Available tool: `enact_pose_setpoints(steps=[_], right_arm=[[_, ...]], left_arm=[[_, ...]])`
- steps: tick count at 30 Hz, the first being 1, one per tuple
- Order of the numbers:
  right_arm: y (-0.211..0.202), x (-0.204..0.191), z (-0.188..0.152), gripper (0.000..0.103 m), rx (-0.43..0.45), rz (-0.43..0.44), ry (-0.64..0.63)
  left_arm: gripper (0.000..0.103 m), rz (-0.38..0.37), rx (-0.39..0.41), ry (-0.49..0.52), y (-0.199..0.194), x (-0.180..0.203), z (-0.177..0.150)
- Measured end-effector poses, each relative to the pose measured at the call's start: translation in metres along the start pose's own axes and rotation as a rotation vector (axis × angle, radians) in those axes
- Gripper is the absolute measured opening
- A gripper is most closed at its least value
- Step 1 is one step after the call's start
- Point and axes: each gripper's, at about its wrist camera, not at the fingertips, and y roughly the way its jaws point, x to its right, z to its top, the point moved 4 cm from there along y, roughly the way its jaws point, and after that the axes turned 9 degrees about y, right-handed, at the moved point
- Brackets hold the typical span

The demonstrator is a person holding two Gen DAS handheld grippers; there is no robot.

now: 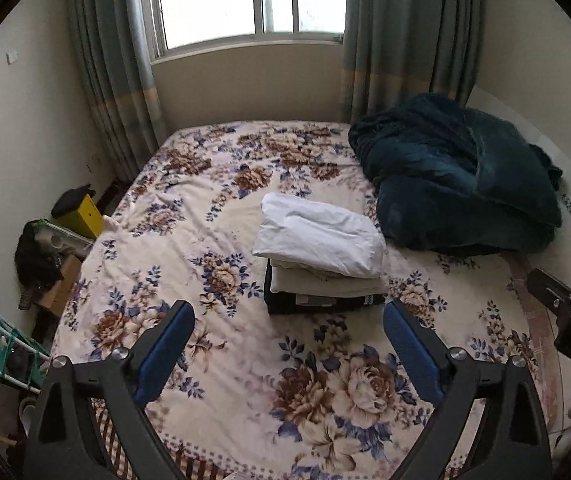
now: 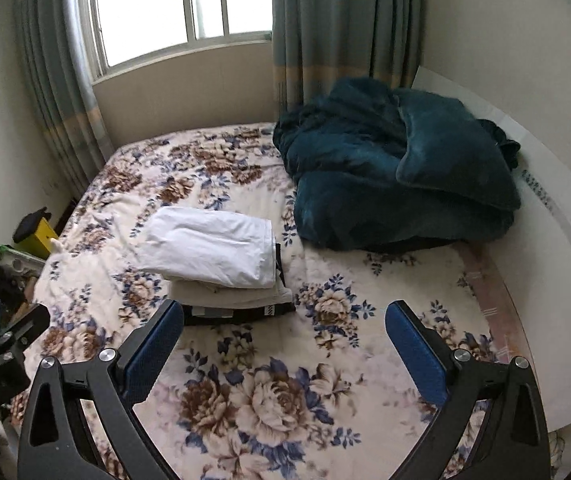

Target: Fold small clothes

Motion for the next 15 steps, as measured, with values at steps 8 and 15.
enact_pose_setpoints(steps=[8,15], right_arm=[[-0.105,0.015,-0.013,0.103,0.067,0.067,-0.028],[-0.15,0.024,-0.025,0.103,0.091,0.092,-0.051]], left_arm=[[0.097,0.055,0.085,-0.019,-0.086,0.008,-0.017],[0.097,0.06,0.099,-0.043,-0.113,0.011,-0.037]])
